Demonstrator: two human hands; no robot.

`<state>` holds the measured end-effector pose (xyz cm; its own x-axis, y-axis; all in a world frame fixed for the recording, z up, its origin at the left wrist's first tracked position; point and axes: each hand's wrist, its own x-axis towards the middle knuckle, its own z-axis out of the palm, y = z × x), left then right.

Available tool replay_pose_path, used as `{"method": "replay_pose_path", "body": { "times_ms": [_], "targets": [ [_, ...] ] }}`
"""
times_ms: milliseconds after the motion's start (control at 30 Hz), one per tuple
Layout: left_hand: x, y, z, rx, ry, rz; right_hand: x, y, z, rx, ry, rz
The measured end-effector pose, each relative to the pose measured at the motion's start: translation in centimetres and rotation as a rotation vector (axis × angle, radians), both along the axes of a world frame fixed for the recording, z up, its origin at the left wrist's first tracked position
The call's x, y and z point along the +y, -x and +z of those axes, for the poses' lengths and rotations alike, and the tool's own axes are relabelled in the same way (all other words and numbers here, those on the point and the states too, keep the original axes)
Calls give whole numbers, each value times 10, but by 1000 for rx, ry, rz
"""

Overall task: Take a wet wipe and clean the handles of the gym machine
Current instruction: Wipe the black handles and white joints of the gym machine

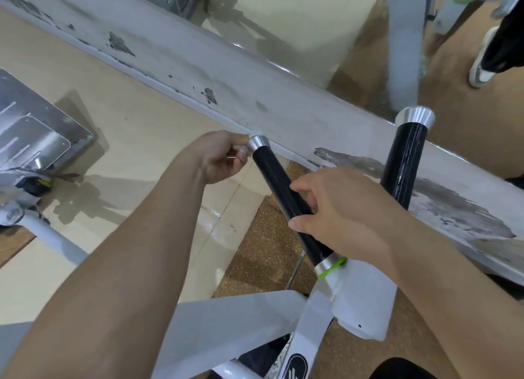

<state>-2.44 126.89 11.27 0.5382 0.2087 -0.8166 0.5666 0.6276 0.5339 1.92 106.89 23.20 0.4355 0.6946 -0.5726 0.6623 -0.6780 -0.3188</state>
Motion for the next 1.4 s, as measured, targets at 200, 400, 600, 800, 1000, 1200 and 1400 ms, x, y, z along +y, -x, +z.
{"method": "replay_pose_path", "body": {
  "times_ms": [200, 400, 600, 800, 1000, 1200, 1400],
  "targets": [
    [1, 2, 17, -54, -513, -73, -5, -1, 0, -22, -14, 43],
    [-2, -20, 17, 161, -867, -391, -23, 3, -6, -353, -91, 114],
    [-25, 4, 22, -99, -936, -208, -57, -5, -9, -520, -429, -426],
    [-35, -13, 41, -106, -1380, -737, -58, -8, -19, -511, -421, -508],
    [-58, -41, 60, 90, -1522, -1155, -59, -9, -13, -484, -364, -503],
    [-69, -38, 66, 44, -1339, -1170, -61, -14, -4, -440, -315, -481],
    [-81, -34, 89, -37, -1088, -1218, -67, -23, 10, -314, -298, -457]
  ]
}}
